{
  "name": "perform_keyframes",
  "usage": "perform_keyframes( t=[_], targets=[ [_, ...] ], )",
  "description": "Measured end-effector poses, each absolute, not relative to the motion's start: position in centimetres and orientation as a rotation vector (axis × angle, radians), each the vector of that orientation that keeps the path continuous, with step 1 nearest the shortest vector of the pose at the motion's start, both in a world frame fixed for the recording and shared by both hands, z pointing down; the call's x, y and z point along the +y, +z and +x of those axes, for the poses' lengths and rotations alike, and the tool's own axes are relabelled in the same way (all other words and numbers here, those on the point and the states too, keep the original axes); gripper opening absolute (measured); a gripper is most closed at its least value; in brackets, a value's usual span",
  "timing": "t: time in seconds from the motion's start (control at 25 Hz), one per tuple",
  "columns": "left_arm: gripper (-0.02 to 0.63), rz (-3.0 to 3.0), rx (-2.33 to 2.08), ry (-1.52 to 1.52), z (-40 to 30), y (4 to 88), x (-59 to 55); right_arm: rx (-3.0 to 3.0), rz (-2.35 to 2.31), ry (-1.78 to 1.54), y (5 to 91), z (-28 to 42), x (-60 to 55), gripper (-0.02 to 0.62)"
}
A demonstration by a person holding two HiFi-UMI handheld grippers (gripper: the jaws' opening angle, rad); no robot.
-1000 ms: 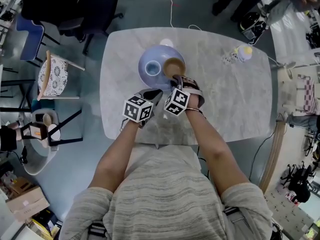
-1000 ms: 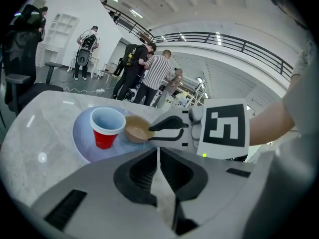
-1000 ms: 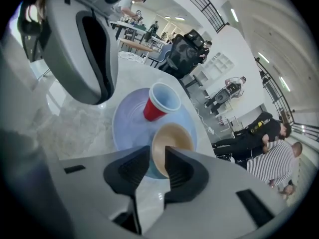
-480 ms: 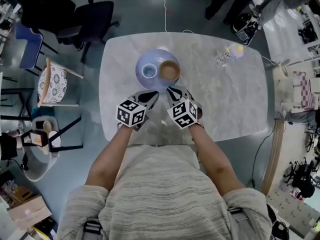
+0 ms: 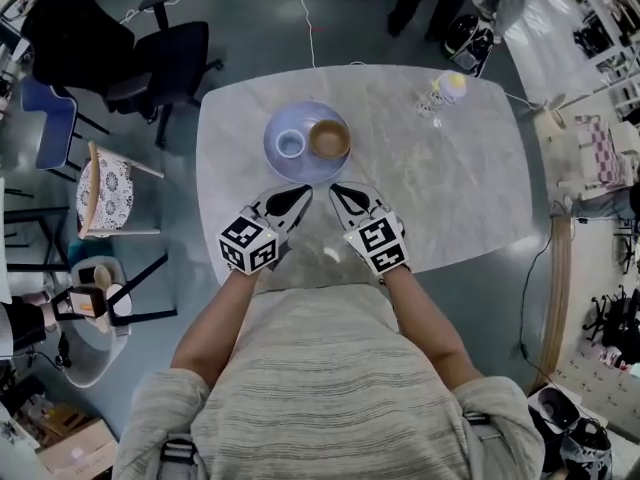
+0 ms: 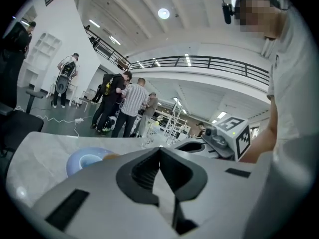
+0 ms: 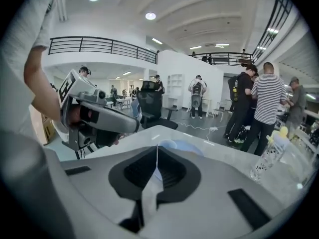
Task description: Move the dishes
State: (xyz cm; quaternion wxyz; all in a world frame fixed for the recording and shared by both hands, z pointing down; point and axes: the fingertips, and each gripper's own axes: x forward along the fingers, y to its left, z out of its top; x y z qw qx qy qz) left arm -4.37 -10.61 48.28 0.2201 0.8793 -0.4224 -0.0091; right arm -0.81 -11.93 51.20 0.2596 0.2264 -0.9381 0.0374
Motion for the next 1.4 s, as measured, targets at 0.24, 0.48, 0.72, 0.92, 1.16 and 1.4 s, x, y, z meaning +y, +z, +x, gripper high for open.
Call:
perform_keyframes(
  t=[0.24, 0.48, 0.72, 0.92, 1.16, 1.4],
  targets=[
    [0.020, 2.528, -1.127, -0.041, -3.8, 45.5, -8.1, -2.635, 0.689, 0.179, 48.3, -1.8, -9.0, 0.023],
    [0.021, 2.562, -1.084, -0.079, -5.1, 44.3, -5.0, -2.701, 0.722, 0.271, 46.6, -3.2, -6.0, 0.018],
    [0.021, 2.620, -1.039, -0.041, -5.5, 44.1, -3.0, -2.733, 0.806, 0.321, 46.1, -4.3, -4.6, 0.018],
    [0.021, 2.666, -0.969, -0.008, -5.7, 44.3, -1.8, -2.779, 0.844, 0.319, 45.2, -5.2, -3.6, 0.018],
    [0.021, 2.702, -0.916, 0.006, -5.8, 44.4, -0.9, -2.762, 0.908, 0.291, 44.7, -5.2, -2.3, 0.017],
    [0.021, 2.717, -0.904, 0.004, -4.9, 44.0, -1.2, -2.764, 0.934, 0.267, 43.7, -4.3, -2.1, 0.017]
  ],
)
